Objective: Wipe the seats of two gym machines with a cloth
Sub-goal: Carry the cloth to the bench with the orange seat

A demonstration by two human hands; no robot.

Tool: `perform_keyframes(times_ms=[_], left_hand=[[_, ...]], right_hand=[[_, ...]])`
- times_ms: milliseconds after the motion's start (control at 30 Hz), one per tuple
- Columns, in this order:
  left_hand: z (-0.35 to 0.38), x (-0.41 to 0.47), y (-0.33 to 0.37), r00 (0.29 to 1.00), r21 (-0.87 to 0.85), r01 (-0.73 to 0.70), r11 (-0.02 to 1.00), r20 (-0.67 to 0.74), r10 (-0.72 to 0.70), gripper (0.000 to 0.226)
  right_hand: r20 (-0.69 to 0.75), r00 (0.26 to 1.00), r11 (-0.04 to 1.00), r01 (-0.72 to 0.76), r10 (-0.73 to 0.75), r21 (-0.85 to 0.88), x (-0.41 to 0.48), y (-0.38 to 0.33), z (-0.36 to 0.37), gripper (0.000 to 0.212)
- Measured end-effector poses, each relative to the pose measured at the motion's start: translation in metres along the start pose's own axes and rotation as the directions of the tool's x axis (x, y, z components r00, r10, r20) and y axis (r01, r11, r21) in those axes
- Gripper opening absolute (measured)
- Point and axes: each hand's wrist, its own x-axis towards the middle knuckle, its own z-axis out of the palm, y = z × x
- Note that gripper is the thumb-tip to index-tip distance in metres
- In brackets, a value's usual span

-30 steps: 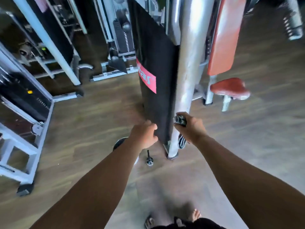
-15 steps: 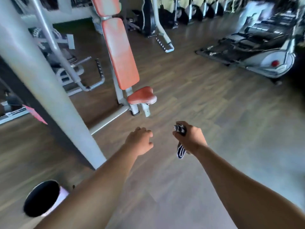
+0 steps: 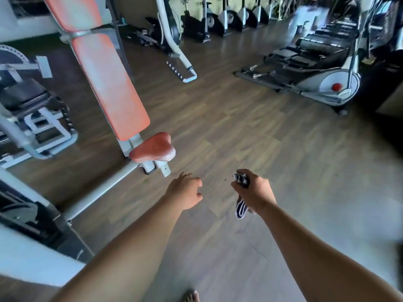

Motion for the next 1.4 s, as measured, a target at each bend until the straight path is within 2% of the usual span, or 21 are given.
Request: perform_keyframes(times_ms=[200,333,500,633,767,900,1133,1300,1400], left_hand=[[-0.027,0.107,-0.018,0.999,0.017,0.031,0.999,0.023,-0.032,0.043],[-0.034,0.178,-0.032,0.995,-0.003,0.099,0.995,0.018,-0.099,0.045],[-0.048,0.249,-0.059,0.964,-0.037,0.265,0.964,0.009,-0.265,0.048],[-0.059,0.279,-0.089,0.904,-0.102,0.423,0.900,-0.009,-0.426,0.048],[-0.057,0.298,-0.132,0.826,-0.128,0.558,0.820,-0.007,-0.563,0.051],[-0.046,0.317,-0.184,0.781,-0.164,0.618,0.769,0.016,-0.624,0.044],[-0.004,0.367,-0.276,0.725,-0.257,0.682,0.684,0.113,-0.680,0.042],[0.047,0.400,-0.325,0.660,-0.312,0.739,0.597,0.163,-0.733,0.038],[0.084,0.420,-0.350,0.623,-0.325,0.769,0.550,0.193,-0.758,0.037]], right_hand=[[0.030,1.000,1.000,-0.005,0.006,-0.017,0.115,-0.010,0.006,0.039],[0.093,0.995,0.997,0.048,-0.043,-0.057,0.204,-0.011,0.015,0.042],[0.241,0.960,0.982,0.167,-0.142,-0.084,0.323,-0.025,0.038,0.041],[0.381,0.890,0.951,0.300,-0.251,-0.075,0.395,-0.055,0.068,0.042],[0.511,0.803,0.928,0.373,-0.307,-0.027,0.447,-0.091,0.121,0.039],[0.577,0.748,0.920,0.392,-0.328,0.015,0.489,-0.111,0.183,0.041],[0.622,0.706,0.887,0.460,-0.337,-0.042,0.555,-0.118,0.296,0.030],[0.734,0.627,0.851,0.509,-0.262,-0.132,0.597,-0.098,0.387,0.032],[0.761,0.610,0.824,0.534,-0.222,-0.188,0.619,-0.078,0.441,0.035]])
